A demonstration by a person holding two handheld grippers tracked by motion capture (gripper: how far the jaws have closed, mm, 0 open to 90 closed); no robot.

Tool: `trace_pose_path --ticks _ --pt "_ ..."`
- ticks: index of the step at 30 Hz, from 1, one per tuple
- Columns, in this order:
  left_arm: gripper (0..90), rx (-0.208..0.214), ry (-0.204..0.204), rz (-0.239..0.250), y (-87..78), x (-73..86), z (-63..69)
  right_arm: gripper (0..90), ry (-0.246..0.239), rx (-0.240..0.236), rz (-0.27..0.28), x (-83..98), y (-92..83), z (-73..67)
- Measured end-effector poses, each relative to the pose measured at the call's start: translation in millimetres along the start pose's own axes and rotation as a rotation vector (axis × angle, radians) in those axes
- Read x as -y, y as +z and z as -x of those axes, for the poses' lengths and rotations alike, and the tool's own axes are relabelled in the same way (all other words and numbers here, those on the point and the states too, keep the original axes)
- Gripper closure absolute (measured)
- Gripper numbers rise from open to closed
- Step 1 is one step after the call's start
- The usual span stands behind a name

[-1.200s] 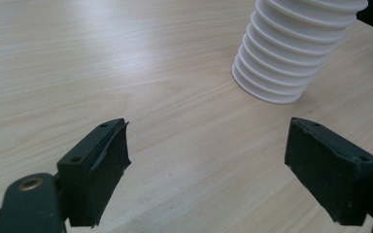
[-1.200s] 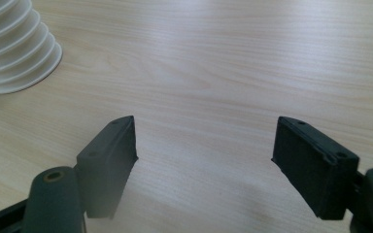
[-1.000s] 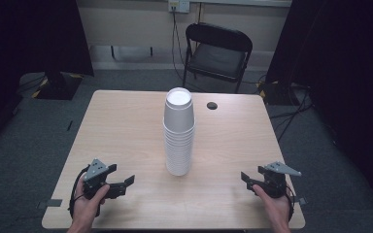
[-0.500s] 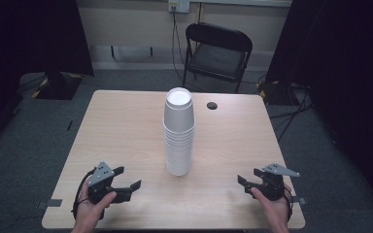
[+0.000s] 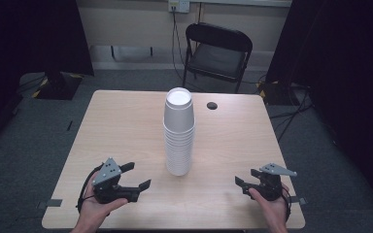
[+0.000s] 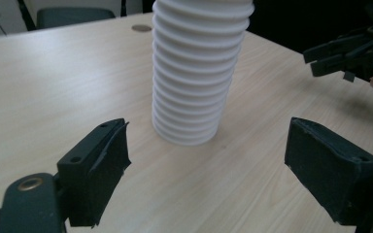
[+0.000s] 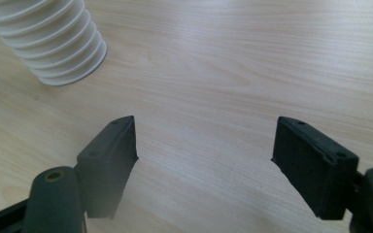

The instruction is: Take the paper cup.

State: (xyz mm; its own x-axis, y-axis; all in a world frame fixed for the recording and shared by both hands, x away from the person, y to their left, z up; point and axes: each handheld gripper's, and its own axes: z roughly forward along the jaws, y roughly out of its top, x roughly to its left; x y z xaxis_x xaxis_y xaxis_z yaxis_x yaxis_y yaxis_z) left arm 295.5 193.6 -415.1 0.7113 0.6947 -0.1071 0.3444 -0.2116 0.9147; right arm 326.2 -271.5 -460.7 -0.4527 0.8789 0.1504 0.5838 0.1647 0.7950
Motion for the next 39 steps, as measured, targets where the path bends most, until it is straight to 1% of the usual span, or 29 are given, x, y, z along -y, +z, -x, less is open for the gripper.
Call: trace_pose_path --ticks 1,2,3,4,6,8,9,11,12,13,14,15,16,20,21,22,23,24,26,28,30,33,35,36,37,39 --pt "15.7 0.005 0.011 0.017 -1.0 -5.2 2.5 23.6 0.003 -0.006 -0.010 0.6 1.1 -1.2" --pt "15.7 0.005 0.011 0.017 -1.0 -5.2 2.5 23.6 0.003 -0.006 -0.010 0.6 1.1 -1.2" --pt "15.7 0.004 0.031 0.032 -1.9 -10.7 3.4 23.6 -0.001 -0.008 -0.009 0.6 1.5 -3.0" --pt "15.7 0.004 0.031 0.032 -1.9 -10.7 3.4 23.6 -0.001 -0.008 -0.009 0.6 1.5 -3.0" --pt "15.8 0.017 0.029 0.056 -1.8 -17.0 0.6 23.7 -0.006 -0.010 -0.001 -0.2 0.9 -4.1" --pt "16.8 0.005 0.029 0.059 -2.0 -20.8 -2.1 24.2 -0.007 0.001 0.006 -0.7 0.0 -4.6" --pt "18.2 0.001 0.016 0.069 -1.2 -23.1 -3.5 24.2 -0.006 0.002 0.011 -0.8 -0.3 -4.2" --pt "16.7 0.020 0.009 0.062 0.7 -28.3 -6.7 24.2 -0.003 0.000 0.016 -0.6 -0.3 -3.6" --pt "16.0 0.038 0.008 0.072 3.2 -34.1 -10.0 24.2 -0.003 -0.003 0.016 -0.6 -0.2 -3.4" --pt "15.5 0.038 0.008 0.072 3.2 -34.1 -10.0 24.2 -0.003 -0.003 0.016 -0.6 -0.2 -3.4" --pt "15.5 0.047 -0.001 0.078 4.8 -36.6 -10.6 24.2 -0.004 0.000 0.017 -0.5 -0.3 -3.9" --pt "15.6 0.053 0.002 0.083 6.2 -39.0 -11.0 24.2 -0.004 -0.003 0.015 -0.5 0.0 -4.1" --pt "15.6 0.049 0.015 0.085 7.2 -41.2 -10.9 24.1 -0.003 -0.003 0.014 -0.5 0.3 -4.4" --pt "15.7 0.054 0.034 0.104 9.3 -52.0 -9.1 24.6 -0.009 -0.005 0.008 -0.4 3.3 -5.0" --pt "15.7 0.055 0.043 0.117 9.2 -55.5 -9.0 24.6 -0.010 -0.007 0.004 -0.7 4.3 -5.1" --pt "15.8 0.050 0.045 0.126 8.1 -59.2 -9.0 24.4 -0.011 -0.010 0.004 -1.0 5.3 -5.1" --pt "15.8 0.050 0.036 0.139 8.0 -63.1 -8.5 24.3 -0.013 -0.011 0.006 -1.2 6.0 -5.0" --pt "15.8 0.051 0.046 0.142 7.6 -67.2 -9.1 24.3 -0.013 -0.012 0.006 -1.3 6.3 -5.0" --pt "15.8 0.063 0.031 0.154 7.3 -75.3 -9.5 24.0 -0.014 -0.013 0.005 -1.2 6.5 -5.1" --pt "15.7 0.064 0.044 0.164 7.3 -81.2 -10.1 24.0 -0.014 -0.016 0.007 -1.1 5.9 -5.4" --pt "15.6 0.069 0.045 0.172 7.0 -87.4 -10.5 24.0 -0.014 -0.012 0.008 -1.1 4.8 -5.7" --pt "15.5 0.083 0.054 0.166 9.7 -95.5 -10.7 24.0 -0.013 -0.014 0.005 -0.5 4.7 -5.8" --pt "15.6 0.119 0.071 0.166 12.6 -99.6 -9.9 23.8 -0.008 -0.020 -0.007 -0.3 5.8 -5.2" --pt "15.6 0.115 0.081 0.158 13.5 -101.9 -9.4 23.9 -0.009 -0.023 -0.011 0.0 6.7 -4.8" --pt "15.6 0.115 0.084 0.166 15.1 -104.1 -8.1 23.8 -0.009 -0.030 -0.018 0.2 7.4 -4.6" --pt "15.6 0.116 0.086 0.175 16.3 -107.7 -7.3 24.0 -0.015 -0.027 -0.019 0.3 8.2 -4.9"
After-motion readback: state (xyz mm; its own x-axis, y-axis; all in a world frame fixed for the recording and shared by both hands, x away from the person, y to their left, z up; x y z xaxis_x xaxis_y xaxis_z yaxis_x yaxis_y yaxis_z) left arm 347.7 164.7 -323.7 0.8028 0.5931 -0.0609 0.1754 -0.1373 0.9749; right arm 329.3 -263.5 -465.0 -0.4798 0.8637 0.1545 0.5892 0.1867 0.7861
